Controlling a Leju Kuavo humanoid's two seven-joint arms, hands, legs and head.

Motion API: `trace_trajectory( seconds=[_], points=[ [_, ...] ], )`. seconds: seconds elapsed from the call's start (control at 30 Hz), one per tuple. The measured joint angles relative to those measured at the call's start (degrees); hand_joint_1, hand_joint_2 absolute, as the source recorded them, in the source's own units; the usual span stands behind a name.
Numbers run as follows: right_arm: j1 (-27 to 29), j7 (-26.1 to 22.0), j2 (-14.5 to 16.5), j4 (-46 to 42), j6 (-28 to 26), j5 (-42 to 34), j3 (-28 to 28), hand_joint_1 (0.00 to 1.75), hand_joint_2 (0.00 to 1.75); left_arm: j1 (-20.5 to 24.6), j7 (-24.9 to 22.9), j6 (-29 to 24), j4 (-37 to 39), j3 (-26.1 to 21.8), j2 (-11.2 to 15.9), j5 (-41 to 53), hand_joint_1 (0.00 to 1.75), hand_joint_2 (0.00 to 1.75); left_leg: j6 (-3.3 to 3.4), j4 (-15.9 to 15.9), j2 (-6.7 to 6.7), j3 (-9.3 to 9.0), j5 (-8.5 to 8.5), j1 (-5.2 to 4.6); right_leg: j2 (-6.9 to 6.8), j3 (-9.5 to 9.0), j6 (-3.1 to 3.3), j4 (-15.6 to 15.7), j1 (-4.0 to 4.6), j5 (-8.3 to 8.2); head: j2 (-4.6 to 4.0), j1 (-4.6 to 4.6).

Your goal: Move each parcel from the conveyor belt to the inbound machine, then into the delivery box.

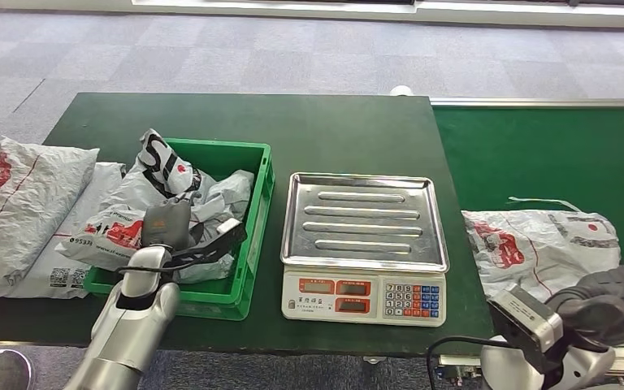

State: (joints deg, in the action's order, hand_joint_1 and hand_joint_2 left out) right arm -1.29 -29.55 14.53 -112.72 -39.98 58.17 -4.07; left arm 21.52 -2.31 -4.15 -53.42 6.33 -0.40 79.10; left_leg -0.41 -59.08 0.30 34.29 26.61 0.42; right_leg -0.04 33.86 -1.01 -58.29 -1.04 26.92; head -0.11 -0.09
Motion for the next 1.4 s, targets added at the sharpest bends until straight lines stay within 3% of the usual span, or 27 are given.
trace_trajectory(
  seconds=[0.47, 0.6, 0.83, 0.87, 0.97, 1.0, 1.1, 1.23, 1.4],
  points=[
    [0.08, 0.02, 0.02, -0.19, 0.00, 0.12, -0.38, 0.00, 0.00, -1.36, 0.50, -0.17, -1.81, -0.85, -0.26, -0.22, 0.00, 1.75, 0.00, 0.00, 0.00, -0.01, -0.01, 0.00, 0.00, -0.02, 0.00, 0.00, 0.00, -0.01, 0.00, 0.00],
    [0.11, -0.11, 0.03, -0.19, 0.00, 0.03, -0.44, 0.00, 0.00, -1.66, 2.46, -1.62, -2.38, -1.20, -0.38, -1.38, 0.00, 0.00, 0.00, 0.00, 0.00, -0.01, -0.01, 0.00, 0.00, 0.00, 0.00, 0.00, 0.00, -0.01, 0.00, 0.00],
    [0.26, -1.31, 0.07, -0.18, 0.00, -1.07, -1.14, 0.00, 0.00, -4.34, 12.80, -11.13, -10.01, -3.43, -1.73, -14.57, 0.00, 0.00, 0.00, 0.00, 0.00, 0.01, 0.00, 0.00, 0.02, 0.01, 0.00, 0.00, 0.00, -0.01, 0.00, 0.00],
    [0.27, -1.57, 0.07, -0.14, 0.00, -1.32, -1.32, 0.00, 0.00, -5.00, 14.71, -13.20, -12.04, -3.93, -2.08, -18.01, 0.00, 0.44, 0.00, 0.00, 0.00, 0.02, 0.00, 0.00, 0.02, 0.01, 0.00, 0.00, 0.00, 0.00, 0.00, 0.00],
    [0.32, -0.58, 0.07, 0.64, 0.00, 0.05, -2.26, 0.00, 1.31, -7.68, 23.05, -16.97, -19.25, -5.20, -3.19, -33.06, 0.00, 1.75, -0.01, 0.00, 0.00, 0.04, 0.05, 0.00, 0.01, 0.00, 0.01, 0.00, 0.00, 0.02, 0.00, 0.00],
    [0.30, 1.16, 0.07, 1.39, 0.00, 2.51, -2.70, 0.00, 1.31, -8.95, 26.99, -16.26, -22.14, -5.49, -3.50, -39.82, 0.00, 1.75, -0.02, 0.00, 0.00, 0.04, 0.08, 0.01, 0.01, -0.01, 0.03, 0.00, 0.01, 0.04, 0.00, 0.00],
    [-0.08, 9.12, 0.02, 5.50, 0.04, 14.81, -4.60, 0.00, 0.00, -13.49, 37.92, -8.51, -30.99, -5.72, -3.91, -57.79, 0.00, 1.75, -0.04, 0.00, 0.01, 0.02, 0.12, 0.02, 0.01, -0.01, 0.06, 0.00, 0.01, 0.10, 0.00, 0.00],
    [-2.03, 22.58, -0.88, 12.46, 0.09, 27.72, -8.56, 0.00, 0.00, -18.82, 42.35, 4.23, -43.32, -4.24, -3.63, -71.58, 0.00, 1.75, -0.03, 0.00, -0.06, 0.03, 0.12, 0.02, -0.10, -0.01, 0.03, 0.02, 0.01, 0.12, 0.00, 0.00],
    [-3.90, 37.37, -5.81, 22.10, 0.22, 31.27, -12.43, 0.00, 0.00, -21.53, 42.62, 20.31, -54.20, -3.68, -4.43, -80.62, 0.00, 1.75, 0.01, -0.01, -0.09, 0.03, 0.12, 0.00, -0.14, -0.08, 0.02, 0.04, -0.01, 0.11, 0.00, 0.00]
  ],
)
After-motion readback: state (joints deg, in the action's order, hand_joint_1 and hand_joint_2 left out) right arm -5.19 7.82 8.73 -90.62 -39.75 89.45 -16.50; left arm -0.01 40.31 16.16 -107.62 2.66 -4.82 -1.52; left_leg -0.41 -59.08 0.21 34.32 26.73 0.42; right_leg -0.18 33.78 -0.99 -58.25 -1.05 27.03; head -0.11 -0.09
